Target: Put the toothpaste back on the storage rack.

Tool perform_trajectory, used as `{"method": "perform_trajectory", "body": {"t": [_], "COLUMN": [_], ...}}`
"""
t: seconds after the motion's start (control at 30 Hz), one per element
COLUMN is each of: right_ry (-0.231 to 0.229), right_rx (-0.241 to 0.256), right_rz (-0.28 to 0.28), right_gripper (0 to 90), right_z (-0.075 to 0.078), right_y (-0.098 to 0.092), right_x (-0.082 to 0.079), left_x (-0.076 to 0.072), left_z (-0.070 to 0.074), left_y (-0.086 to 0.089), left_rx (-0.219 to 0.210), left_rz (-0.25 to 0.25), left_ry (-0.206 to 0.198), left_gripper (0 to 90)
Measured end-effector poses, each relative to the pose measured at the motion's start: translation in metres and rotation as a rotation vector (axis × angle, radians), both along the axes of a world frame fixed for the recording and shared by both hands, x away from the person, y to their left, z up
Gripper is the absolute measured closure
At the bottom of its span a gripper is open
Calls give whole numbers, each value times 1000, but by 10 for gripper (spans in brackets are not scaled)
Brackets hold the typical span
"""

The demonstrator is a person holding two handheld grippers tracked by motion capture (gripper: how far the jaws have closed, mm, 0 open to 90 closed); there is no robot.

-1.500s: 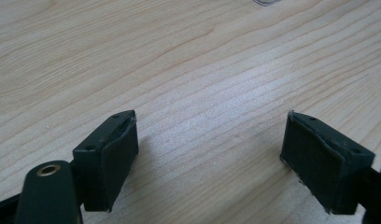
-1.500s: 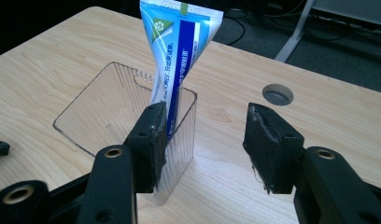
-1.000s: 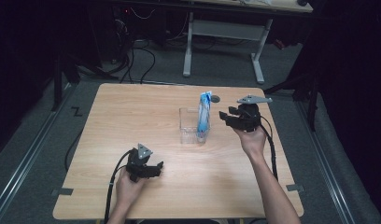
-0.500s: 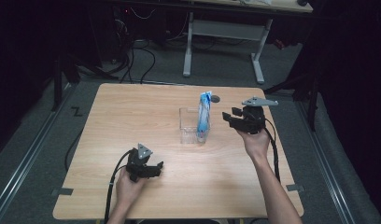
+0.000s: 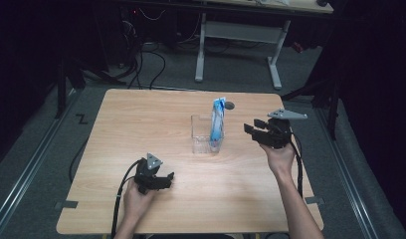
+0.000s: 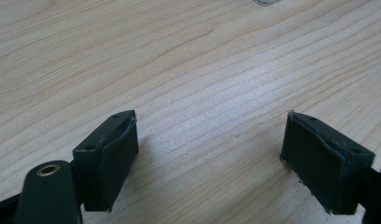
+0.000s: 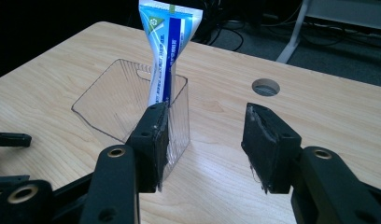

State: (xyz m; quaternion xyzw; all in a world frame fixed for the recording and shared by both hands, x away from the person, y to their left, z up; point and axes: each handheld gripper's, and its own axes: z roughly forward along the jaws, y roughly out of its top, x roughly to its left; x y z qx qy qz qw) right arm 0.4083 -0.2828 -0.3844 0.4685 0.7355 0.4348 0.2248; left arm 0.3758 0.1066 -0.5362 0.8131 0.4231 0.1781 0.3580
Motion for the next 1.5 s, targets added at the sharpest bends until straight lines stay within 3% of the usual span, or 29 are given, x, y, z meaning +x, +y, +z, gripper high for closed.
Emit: {"method": "perform_trajectory", "body": {"t": [1.5], "right_ry": [3], "right_rx": [75], "right_rz": [-49], "right_gripper": [503], "right_z": [-20], "right_y": [-39], "right_x": [-34], "left_x": [0], "left_z": [0], "left_y": [0], "left_rx": [0], "left_rz": [0], "left_ry": [0], "left_gripper": [189]}}
